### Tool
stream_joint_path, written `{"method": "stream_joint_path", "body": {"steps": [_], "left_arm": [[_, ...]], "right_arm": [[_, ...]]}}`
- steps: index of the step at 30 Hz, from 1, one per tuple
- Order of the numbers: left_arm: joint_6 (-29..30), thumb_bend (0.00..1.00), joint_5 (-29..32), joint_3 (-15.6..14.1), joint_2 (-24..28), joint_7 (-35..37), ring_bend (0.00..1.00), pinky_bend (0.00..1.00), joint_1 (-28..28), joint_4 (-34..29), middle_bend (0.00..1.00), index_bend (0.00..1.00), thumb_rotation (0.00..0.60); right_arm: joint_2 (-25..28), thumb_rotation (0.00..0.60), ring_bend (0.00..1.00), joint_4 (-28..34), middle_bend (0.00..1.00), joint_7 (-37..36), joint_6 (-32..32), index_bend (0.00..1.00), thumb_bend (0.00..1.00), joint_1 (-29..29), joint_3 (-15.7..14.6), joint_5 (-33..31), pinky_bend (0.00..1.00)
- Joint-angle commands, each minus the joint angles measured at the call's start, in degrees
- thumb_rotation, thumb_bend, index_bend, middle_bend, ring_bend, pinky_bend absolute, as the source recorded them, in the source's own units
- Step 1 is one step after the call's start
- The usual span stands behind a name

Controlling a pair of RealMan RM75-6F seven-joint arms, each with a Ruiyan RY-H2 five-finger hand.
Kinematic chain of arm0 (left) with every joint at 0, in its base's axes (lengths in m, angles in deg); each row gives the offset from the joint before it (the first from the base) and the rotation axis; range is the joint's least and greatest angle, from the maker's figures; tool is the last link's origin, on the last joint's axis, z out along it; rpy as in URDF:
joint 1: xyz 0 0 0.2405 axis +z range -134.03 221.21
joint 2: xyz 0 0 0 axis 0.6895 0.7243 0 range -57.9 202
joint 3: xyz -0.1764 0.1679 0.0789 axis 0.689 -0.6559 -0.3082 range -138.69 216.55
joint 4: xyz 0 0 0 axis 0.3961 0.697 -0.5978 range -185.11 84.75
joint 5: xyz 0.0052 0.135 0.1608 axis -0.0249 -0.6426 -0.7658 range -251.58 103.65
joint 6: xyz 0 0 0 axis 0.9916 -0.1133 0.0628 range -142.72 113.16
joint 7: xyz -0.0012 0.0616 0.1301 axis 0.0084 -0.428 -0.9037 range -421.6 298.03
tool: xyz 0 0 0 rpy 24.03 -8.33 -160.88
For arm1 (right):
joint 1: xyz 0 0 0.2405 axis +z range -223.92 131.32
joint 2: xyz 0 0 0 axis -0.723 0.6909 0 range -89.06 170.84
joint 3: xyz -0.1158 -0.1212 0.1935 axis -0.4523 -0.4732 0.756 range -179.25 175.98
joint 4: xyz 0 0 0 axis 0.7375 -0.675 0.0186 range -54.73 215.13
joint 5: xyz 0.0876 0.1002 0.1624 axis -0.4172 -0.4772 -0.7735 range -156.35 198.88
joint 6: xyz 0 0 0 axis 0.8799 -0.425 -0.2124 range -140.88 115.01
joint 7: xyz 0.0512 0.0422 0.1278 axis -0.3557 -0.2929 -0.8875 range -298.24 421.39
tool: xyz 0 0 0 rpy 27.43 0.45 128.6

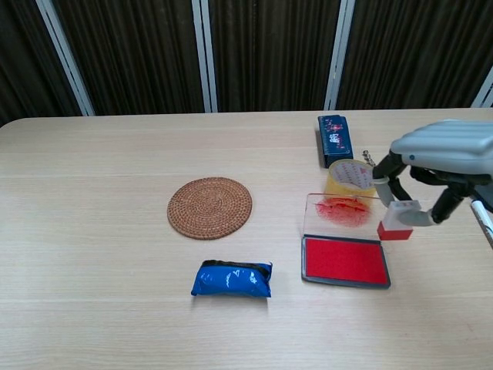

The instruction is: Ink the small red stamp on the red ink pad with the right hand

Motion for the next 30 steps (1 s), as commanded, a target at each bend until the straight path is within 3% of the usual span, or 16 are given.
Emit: {"method": "stream_joint_path", "body": {"steps": [1, 13, 30], "left_arm": [[0.0, 0.00, -0.2, -0.1, -0.1, -0.2, 0.00, 0.00, 0.0, -0.1, 0.00, 0.00, 0.600], [-0.4, 0.00, -0.4, -0.6, -0.5, -1.8, 0.00, 0.00, -0.2, -0.3, 0.00, 0.00, 0.600], [0.0, 0.00, -0.6, -0.8, -0.5, -1.8, 0.00, 0.00, -0.1, -0.3, 0.00, 0.00, 0.600]], "right_arm": [[0.5, 0.600, 0.89, -1.7, 0.61, -3.1, -1.0, 0.56, 0.58, -1.9, -2.0, 2.6, 1.00], [-5.8, 0.600, 0.89, -16.9, 0.61, -15.8, -4.8, 0.56, 0.57, -5.8, -6.1, 12.0, 1.00], [-8.6, 0.600, 0.89, -22.8, 0.61, -19.8, -6.3, 0.53, 0.53, -7.2, -6.8, 15.2, 1.00]]}}
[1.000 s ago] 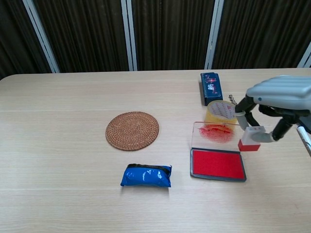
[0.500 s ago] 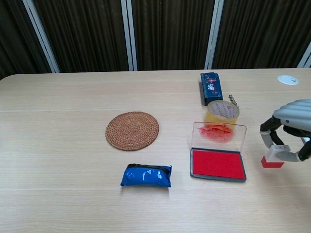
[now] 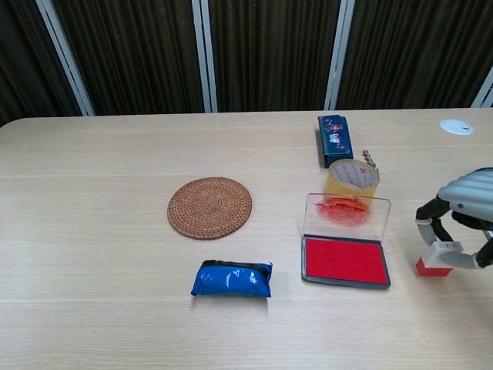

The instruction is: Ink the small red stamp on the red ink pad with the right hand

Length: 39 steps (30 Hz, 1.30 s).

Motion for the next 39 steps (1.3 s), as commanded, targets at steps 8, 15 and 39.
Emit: {"method": "stream_joint_path", "body": {"steps": [8, 15, 39], "left_arm": [[-0.1, 0.00, 0.0, 0.0, 0.0, -0.1, 0.00, 0.00, -0.1, 0.1, 0.00, 0.00, 0.600], [-0.2, 0.00, 0.0, -0.1, -0.1, -0.3, 0.00, 0.00, -0.1, 0.0, 0.00, 0.00, 0.600], [0.1, 0.00, -0.3, -0.2, 0.0, -0.2, 0.00, 0.00, 0.0, -0.1, 0.00, 0.00, 0.600]], "right_arm": [[-0.3, 0.600, 0.89, -0.8, 0.56, 0.0, 0.9, 0.48, 0.46, -0.4, 0.1, -0.5, 1.00], [-0.4, 0.600, 0.89, -0.9, 0.52, 0.2, 1.5, 0.44, 0.36, -0.7, 0.4, -1.0, 1.00], [0.8, 0.600, 0.89, 1.5, 0.49, -0.2, -0.9, 0.42, 0.25, -2.3, -0.6, 1.7, 1.00]]}}
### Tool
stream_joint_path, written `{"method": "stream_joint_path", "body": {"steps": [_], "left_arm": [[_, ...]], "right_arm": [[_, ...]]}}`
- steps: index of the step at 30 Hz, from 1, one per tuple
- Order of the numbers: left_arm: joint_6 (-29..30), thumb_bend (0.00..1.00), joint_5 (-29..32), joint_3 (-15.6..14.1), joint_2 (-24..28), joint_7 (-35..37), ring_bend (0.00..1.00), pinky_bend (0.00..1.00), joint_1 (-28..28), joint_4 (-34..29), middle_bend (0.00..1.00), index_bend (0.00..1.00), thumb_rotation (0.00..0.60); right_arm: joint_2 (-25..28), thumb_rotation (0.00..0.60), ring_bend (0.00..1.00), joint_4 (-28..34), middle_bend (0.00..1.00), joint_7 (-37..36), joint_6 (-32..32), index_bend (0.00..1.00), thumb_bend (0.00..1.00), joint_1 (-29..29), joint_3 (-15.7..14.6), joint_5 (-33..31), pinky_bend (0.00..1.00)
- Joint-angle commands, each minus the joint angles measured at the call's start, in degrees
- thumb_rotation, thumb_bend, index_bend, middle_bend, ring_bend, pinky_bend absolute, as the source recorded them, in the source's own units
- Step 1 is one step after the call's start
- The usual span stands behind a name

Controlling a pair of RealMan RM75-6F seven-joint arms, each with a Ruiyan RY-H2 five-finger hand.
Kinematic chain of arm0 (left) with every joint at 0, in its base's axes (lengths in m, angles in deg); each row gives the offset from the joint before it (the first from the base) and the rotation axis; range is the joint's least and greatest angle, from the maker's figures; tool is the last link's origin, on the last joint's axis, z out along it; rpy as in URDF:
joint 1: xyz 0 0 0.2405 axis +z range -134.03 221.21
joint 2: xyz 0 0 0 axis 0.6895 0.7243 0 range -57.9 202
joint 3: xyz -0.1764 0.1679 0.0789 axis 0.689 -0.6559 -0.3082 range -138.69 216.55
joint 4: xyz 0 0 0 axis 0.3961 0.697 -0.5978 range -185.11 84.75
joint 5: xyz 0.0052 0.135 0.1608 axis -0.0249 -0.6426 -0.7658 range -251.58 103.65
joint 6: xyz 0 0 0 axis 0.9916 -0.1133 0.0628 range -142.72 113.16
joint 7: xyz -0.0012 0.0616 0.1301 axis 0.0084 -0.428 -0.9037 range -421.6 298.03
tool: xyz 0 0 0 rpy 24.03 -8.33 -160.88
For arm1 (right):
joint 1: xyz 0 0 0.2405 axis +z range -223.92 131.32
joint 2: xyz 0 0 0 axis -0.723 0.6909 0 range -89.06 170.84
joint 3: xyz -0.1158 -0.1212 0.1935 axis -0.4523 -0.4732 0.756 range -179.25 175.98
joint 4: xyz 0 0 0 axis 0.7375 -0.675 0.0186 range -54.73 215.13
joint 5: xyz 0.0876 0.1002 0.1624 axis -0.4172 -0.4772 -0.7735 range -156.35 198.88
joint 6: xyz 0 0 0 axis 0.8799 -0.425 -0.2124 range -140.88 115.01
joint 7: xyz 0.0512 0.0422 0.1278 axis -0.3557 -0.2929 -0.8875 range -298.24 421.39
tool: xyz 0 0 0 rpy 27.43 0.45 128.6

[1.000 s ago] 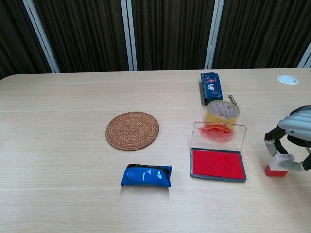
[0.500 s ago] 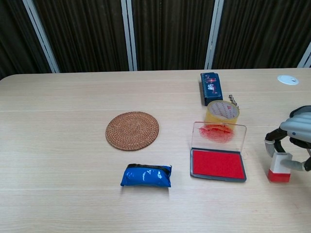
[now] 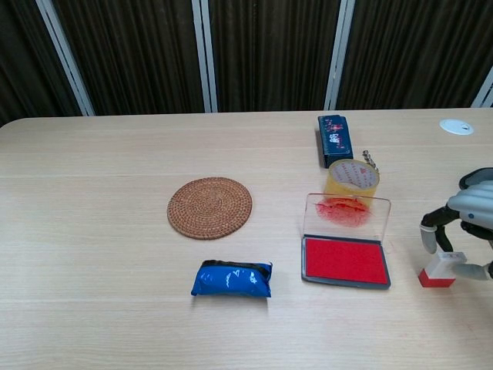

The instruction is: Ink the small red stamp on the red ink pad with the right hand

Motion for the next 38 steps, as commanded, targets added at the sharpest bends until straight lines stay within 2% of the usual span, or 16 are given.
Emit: {"method": "stream_joint_path", "body": {"steps": [1, 13, 20, 23, 26, 28, 30, 32, 34, 35, 36, 37, 38], "left_arm": [[0.0, 0.00, -0.1, 0.0, 0.0, 0.0, 0.00, 0.00, 0.0, 0.0, 0.00, 0.00, 0.600], [0.2, 0.00, -0.5, -0.2, 0.2, 0.2, 0.00, 0.00, 0.1, -0.2, 0.00, 0.00, 0.600], [0.5, 0.00, -1.0, -0.3, 0.6, 1.0, 0.00, 0.00, 0.3, -0.4, 0.00, 0.00, 0.600], [0.8, 0.00, -1.8, -0.5, 1.0, 1.6, 0.00, 0.00, 0.5, -0.7, 0.00, 0.00, 0.600], [1.3, 0.00, -2.9, -0.8, 1.4, 2.4, 0.00, 0.00, 0.7, -0.9, 0.00, 0.00, 0.600], [1.7, 0.00, -3.6, -0.9, 1.7, 2.8, 0.00, 0.00, 0.9, -1.0, 0.00, 0.00, 0.600], [2.1, 0.00, -4.2, -1.0, 1.9, 3.1, 0.00, 0.00, 1.0, -1.0, 0.00, 0.00, 0.600], [2.7, 0.00, -5.0, -1.1, 2.0, 3.4, 0.00, 0.00, 1.3, -0.9, 0.00, 0.00, 0.600], [3.2, 0.00, -5.9, -1.2, 2.2, 3.9, 0.00, 0.00, 1.5, -0.9, 0.00, 0.00, 0.600], [3.3, 0.00, -6.3, -1.4, 2.3, 4.3, 0.00, 0.00, 1.6, -0.8, 0.00, 0.00, 0.600], [3.4, 0.00, -6.6, -1.5, 2.4, 4.7, 0.00, 0.00, 1.6, -0.7, 0.00, 0.00, 0.600], [3.5, 0.00, -6.9, -1.6, 2.6, 5.1, 0.00, 0.00, 1.7, -0.5, 0.00, 0.00, 0.600], [3.5, 0.00, -7.0, -1.6, 2.6, 5.4, 0.00, 0.00, 1.7, -0.4, 0.00, 0.00, 0.600]], "right_arm": [[0.1, 0.600, 0.89, 0.2, 0.49, -0.2, -0.3, 0.41, 0.25, -0.2, -0.3, 0.4, 1.00], [1.0, 0.600, 0.89, 1.1, 0.47, -1.1, -2.2, 0.40, 0.25, -1.0, 0.0, 1.3, 1.00], [7.2, 0.600, 0.89, 8.3, 0.43, -2.8, -11.8, 0.37, 0.24, -3.0, 1.4, 5.0, 1.00], [9.8, 0.600, 0.89, 10.6, 0.37, -3.0, -16.4, 0.31, 0.21, -4.6, 1.9, 6.2, 1.00], [12.3, 0.600, 0.89, 12.5, 0.29, -2.6, -21.9, 0.19, 0.10, -7.2, 2.1, 7.1, 1.00], [13.3, 0.600, 0.87, 13.3, 0.23, -2.2, -25.5, 0.07, 0.02, -9.3, 2.1, 7.3, 1.00], [13.8, 0.600, 0.82, 14.0, 0.15, -1.7, -28.5, 0.01, 0.00, -11.6, 1.9, 7.0, 0.97], [14.4, 0.600, 0.72, 14.7, 0.06, -0.8, -31.3, 0.00, 0.00, -14.1, 1.4, 6.6, 0.86], [14.8, 0.600, 0.50, 15.2, 0.00, -0.5, -33.3, 0.00, 0.00, -16.2, 0.9, 6.2, 0.57], [15.1, 0.600, 0.41, 15.5, 0.00, -0.5, -33.9, 0.00, 0.00, -17.1, 0.7, 6.2, 0.46], [15.3, 0.600, 0.26, 15.5, 0.00, -0.5, -34.4, 0.00, 0.00, -17.9, 0.4, 6.1, 0.31], [15.6, 0.600, 0.13, 15.5, 0.00, -0.5, -34.8, 0.00, 0.00, -18.6, 0.1, 6.0, 0.18], [15.7, 0.600, 0.08, 15.5, 0.00, -0.3, -34.9, 0.00, 0.00, -19.1, -0.1, 5.8, 0.12]]}}
